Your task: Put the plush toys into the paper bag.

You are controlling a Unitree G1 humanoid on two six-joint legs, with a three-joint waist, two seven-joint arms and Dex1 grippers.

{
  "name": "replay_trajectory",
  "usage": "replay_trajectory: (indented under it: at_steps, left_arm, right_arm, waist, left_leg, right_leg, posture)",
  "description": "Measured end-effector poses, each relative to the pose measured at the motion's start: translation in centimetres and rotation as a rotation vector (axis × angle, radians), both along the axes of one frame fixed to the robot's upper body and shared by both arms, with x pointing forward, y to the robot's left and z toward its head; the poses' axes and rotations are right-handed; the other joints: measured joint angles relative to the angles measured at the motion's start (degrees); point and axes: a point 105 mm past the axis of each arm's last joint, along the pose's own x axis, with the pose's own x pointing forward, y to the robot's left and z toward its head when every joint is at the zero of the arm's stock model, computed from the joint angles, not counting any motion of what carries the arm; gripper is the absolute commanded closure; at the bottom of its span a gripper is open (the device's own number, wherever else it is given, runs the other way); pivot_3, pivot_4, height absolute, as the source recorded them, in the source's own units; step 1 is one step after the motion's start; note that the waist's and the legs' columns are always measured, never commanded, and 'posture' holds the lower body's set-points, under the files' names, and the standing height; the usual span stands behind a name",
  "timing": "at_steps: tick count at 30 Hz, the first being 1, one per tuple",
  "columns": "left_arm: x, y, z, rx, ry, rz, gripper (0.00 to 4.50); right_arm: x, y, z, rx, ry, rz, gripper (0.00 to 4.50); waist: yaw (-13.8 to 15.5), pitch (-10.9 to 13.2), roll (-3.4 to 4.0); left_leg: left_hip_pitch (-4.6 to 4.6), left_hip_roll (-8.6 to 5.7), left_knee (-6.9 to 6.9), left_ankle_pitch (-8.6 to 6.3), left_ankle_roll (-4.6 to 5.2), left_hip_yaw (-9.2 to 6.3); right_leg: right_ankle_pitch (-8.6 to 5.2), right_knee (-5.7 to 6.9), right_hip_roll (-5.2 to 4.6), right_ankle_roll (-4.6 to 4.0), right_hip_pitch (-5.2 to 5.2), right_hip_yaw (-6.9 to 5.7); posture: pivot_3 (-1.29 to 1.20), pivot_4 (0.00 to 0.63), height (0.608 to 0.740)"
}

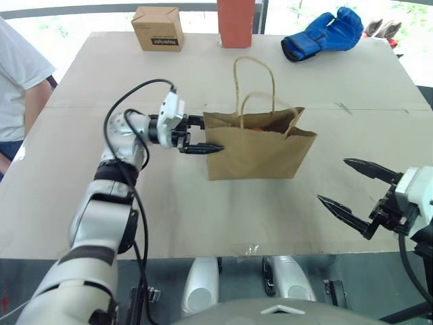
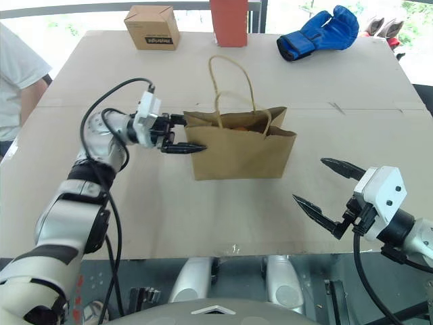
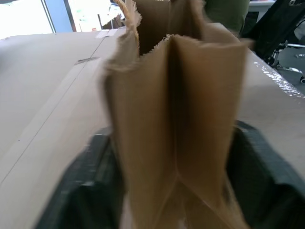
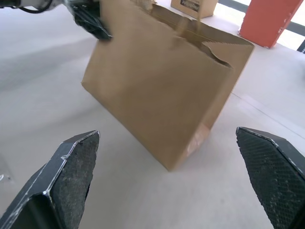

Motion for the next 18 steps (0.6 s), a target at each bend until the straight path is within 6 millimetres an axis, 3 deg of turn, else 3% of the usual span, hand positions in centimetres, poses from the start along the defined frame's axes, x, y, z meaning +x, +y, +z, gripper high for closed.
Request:
replay_trajectory:
  at_steps: [3,6,12,18]
  left_arm:
    - [-1.4,2.9,0.7,-0.033,0.082,0.127,0.14]
    - [-4.0,4.9,0.8,-0.052,0.192,0.229,0.14]
    - [-9.0,6.4,-1.2,-0.107,0.384,0.389,0.14]
    - [-11.6,6.9,-1.9,-0.107,0.401,0.497,0.14]
  right_arm:
    - [-0.1,-1.5,-0.3,-0.036,0.036,0.008,0.00]
    - [-0.5,-2.7,-0.3,-0.056,0.060,0.015,0.00]
    - [-1.6,-5.6,0.0,-0.089,0.094,-0.020,0.00]
    - [-2.5,-7.5,-0.4,-0.095,0.129,-0.054,0.00]
  waist:
    - [-0.37,0.02,0.03]
    - [-0.30,0.04,0.12]
    - [0.58,0.04,0.14]
    - [1.03,0.00,0.22]
  left_leg:
    - [0.07,0.04,-0.05,0.00,0.00,-0.05]
    - [0.23,0.05,-0.06,-0.01,-0.01,-0.04]
    - [0.34,0.10,0.00,-0.02,-0.04,0.13]
    - [0.32,0.06,0.00,-0.18,-0.29,0.25]
  right_leg:
    - [-0.01,0.02,0.01,0.00,0.04,-0.05]
    - [-0.11,-0.05,-0.03,-0.17,0.24,-0.07]
    - [-0.16,-0.13,-0.28,-0.23,0.44,-0.21]
    - [-0.21,-0.27,-0.59,-0.15,0.44,-0.43]
  posture:
    - [0.00,0.150,0.740]
    - [0.00,0.150,0.740]
    - [0.00,0.150,0.740]
    - [0.00,0.150,0.740]
